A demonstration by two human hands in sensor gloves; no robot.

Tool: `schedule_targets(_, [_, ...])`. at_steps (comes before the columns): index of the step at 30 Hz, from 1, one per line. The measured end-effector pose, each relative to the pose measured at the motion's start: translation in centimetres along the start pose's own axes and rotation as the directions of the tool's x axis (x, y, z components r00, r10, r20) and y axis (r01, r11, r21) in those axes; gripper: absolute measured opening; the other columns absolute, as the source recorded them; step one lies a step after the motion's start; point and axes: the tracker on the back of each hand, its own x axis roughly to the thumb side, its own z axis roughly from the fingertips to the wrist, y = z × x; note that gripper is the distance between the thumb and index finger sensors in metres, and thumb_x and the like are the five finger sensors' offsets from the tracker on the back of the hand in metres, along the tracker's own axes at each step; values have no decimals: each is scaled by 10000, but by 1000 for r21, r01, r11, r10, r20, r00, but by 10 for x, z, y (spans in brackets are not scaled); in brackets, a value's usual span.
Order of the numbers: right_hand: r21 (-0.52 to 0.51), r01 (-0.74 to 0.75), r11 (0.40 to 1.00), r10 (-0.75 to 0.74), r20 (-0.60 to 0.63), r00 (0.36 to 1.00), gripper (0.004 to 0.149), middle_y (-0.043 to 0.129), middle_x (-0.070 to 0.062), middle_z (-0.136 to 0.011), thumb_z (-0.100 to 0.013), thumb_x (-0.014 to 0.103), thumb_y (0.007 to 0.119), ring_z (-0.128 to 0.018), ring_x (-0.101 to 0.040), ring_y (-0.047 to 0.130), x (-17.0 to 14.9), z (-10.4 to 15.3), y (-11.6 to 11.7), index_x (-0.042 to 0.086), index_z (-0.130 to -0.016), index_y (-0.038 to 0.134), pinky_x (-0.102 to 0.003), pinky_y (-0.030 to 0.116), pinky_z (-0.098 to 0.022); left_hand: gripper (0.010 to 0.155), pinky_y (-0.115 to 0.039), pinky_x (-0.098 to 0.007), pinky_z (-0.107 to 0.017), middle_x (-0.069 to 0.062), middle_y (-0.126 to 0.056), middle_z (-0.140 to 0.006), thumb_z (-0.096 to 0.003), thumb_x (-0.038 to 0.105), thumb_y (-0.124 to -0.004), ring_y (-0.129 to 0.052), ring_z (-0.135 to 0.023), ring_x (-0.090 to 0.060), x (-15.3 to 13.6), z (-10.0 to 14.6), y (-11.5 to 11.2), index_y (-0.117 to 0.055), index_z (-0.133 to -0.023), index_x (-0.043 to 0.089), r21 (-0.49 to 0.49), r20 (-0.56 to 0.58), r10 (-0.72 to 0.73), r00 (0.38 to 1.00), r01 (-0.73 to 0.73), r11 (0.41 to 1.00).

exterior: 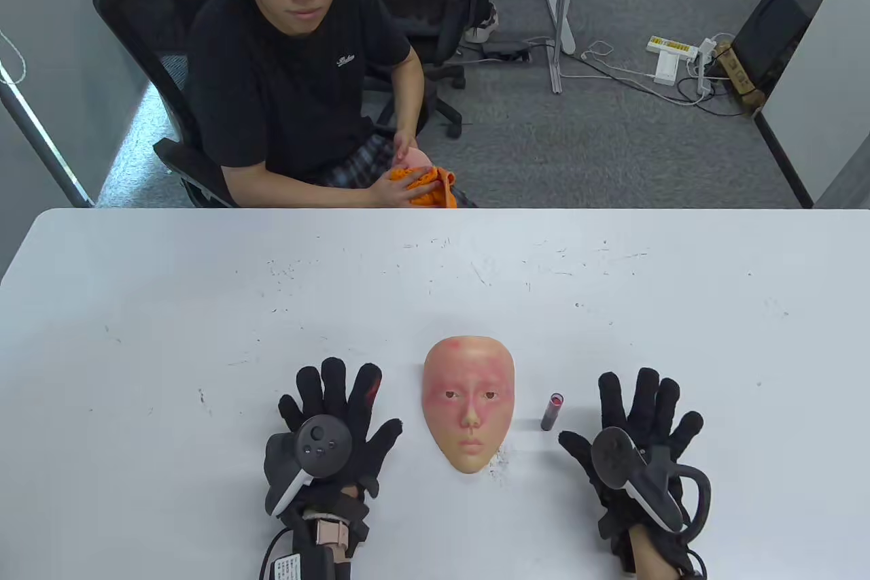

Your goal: Apply lipstick on mannequin lips

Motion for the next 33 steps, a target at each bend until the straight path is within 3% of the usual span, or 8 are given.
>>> schedule_targets(11, [40, 45, 998, -46, 23, 999, 983, 19, -150, -1189, -329, 804, 529, -1123, -459, 164, 1, 1, 1, 372, -1069, 47, -729, 173, -724, 818, 141, -595, -659, 54, 113, -1212, -495, 737, -555, 252, -1031, -263, 0, -1, -1, -101, -1149, 549, -12, -4, -3, 1000, 3, 1000])
schedule_targets(15, [103, 185, 977, -189, 28, 982, 989, 195, -162, -1201, -331, 793, 557, -1115, -433, 296, -2, 3, 4, 346, -1086, 102, -687, 251, -758, 816, 139, -596, -662, 52, 119, -1211, -496, 739, -549, 254, -1031, -261, 2, -3, -3, -97, -1148, 550, -40, -5, -17, 1000, 17, 999])
schedule_targets(20, [196, 446, 873, -458, 16, 889, 980, 334, -132, -1153, -347, 706, 694, -1045, -394, 442, -4, -4, 13, 281, -1087, 213, -575, 397, -779, 820, 128, -601, -665, 44, 124, -1210, -498, 746, -538, 251, -1032, -268, 5, -5, -6, -84, -1150, 544, -64, 4, -41, 999, 42, 997])
schedule_targets(22, [254, 414, 874, -429, 6, 903, 971, 370, -91, -1137, -360, 707, 697, -1025, -346, 497, 1, -10, 17, 271, -1081, 215, -521, 444, -786, 816, 127, -601, -668, 43, 127, -1208, -500, 746, -535, 251, -1032, -267, 5, -7, -7, -82, -1149, 545, -79, 0, -44, 999, 43, 996])
schedule_targets(25, [312, 400, 862, -422, 4, 907, 929, 430, -28, -1113, -376, 679, 726, -1004, -277, 565, 11, -19, 22, 283, -1067, 247, -458, 497, -794, 812, 124, -601, -671, 42, 135, -1206, -503, 748, -527, 255, -1032, -264, 5, -9, -8, -78, -1148, 543, -99, -5, -47, 999, 46, 994])
schedule_targets(29, [307, 404, 862, -425, 2, 905, 830, 540, 23, -1062, -404, 620, 754, -949, -227, 654, 27, -30, 22, 305, -1048, 335, -412, 554, -776, 826, 128, -598, -675, 46, 161, -1196, -507, 749, -514, 273, -1026, -255, 5, -14, -10, -28, -1143, 545, -147, -11, -48, 999, 46, 988])
schedule_targets(33, [290, 412, 864, -427, -13, 904, 571, 650, 76, -982, -464, 514, 751, -884, -185, 720, 37, -36, 22, 365, -960, 510, -385, 594, -748, 823, 136, -592, -679, 46, 174, -1191, -512, 744, -508, 283, -1023, -247, 4, -16, -11, -17, -1141, 544, -165, -22, -47, 999, 43, 985])
